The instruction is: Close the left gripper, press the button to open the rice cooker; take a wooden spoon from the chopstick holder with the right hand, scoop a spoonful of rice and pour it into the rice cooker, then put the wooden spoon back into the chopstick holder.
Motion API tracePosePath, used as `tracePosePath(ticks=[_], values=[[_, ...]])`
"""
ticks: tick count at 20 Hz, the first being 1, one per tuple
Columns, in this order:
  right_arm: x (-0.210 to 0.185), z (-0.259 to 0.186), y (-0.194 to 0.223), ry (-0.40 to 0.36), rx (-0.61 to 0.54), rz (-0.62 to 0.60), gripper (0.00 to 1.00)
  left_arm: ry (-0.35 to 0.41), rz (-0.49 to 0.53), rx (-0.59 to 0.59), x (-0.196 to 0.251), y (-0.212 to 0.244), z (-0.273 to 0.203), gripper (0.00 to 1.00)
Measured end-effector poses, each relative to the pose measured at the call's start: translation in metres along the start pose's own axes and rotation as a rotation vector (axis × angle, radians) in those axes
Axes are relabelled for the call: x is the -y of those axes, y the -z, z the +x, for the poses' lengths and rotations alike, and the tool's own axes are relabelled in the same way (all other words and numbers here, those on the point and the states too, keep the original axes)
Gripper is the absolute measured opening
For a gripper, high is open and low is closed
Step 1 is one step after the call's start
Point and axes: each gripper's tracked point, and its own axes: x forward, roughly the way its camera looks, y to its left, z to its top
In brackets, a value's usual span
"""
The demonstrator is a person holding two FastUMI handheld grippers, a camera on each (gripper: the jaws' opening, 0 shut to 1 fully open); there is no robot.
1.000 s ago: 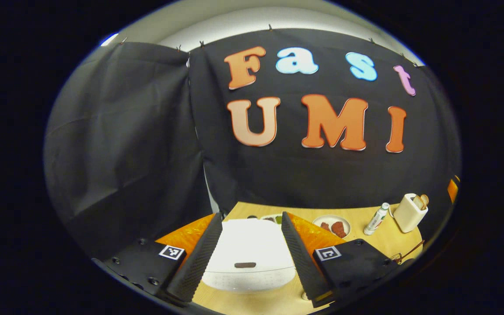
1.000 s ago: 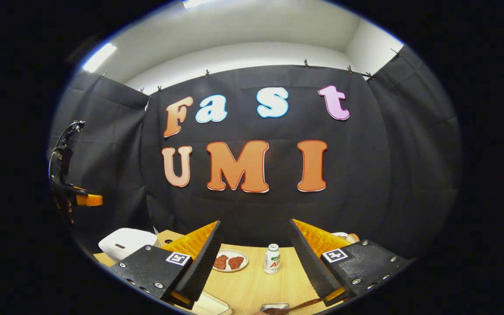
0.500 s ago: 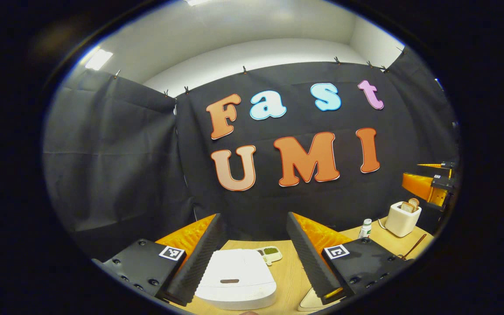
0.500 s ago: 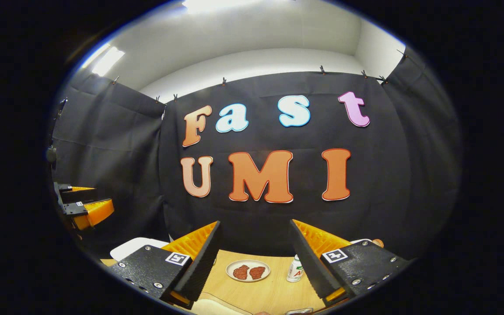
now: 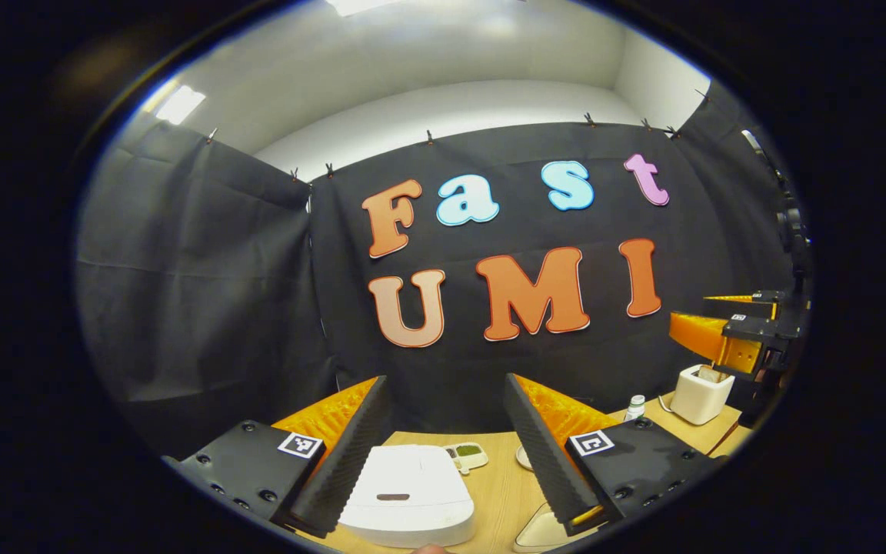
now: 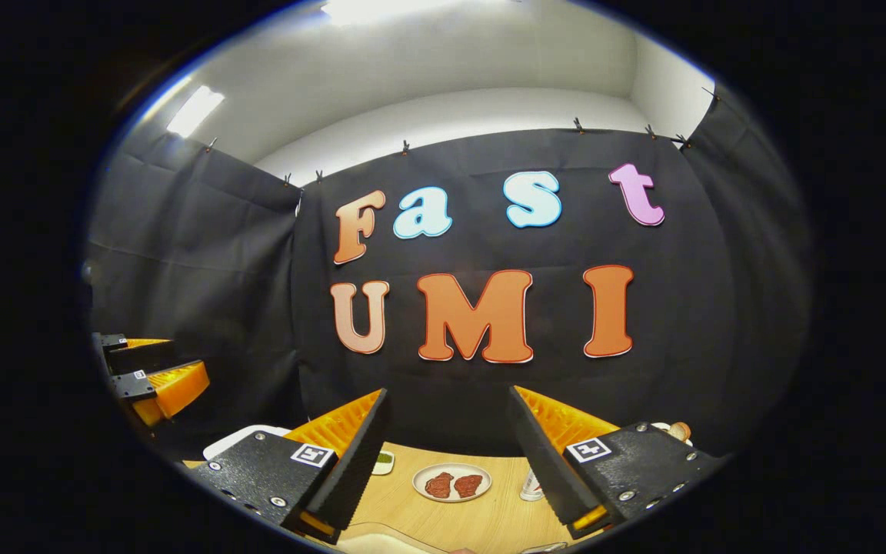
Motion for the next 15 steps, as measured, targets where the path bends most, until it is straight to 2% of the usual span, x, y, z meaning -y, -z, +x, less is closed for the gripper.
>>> tracePosePath(ticks=[7, 15], values=[[0.0049, -0.0006, 0.0052, 0.012, -0.01, -0.015, 0.94, 0.006, -0.065, -0.014, 0.0029, 0.0044, 0.0066, 0.98], [0.0091, -0.007, 0.0031, 0.037, -0.007, -0.024, 0.94, 0.021, -0.077, 0.003, 0.0063, 0.0033, 0.0098, 0.99]])
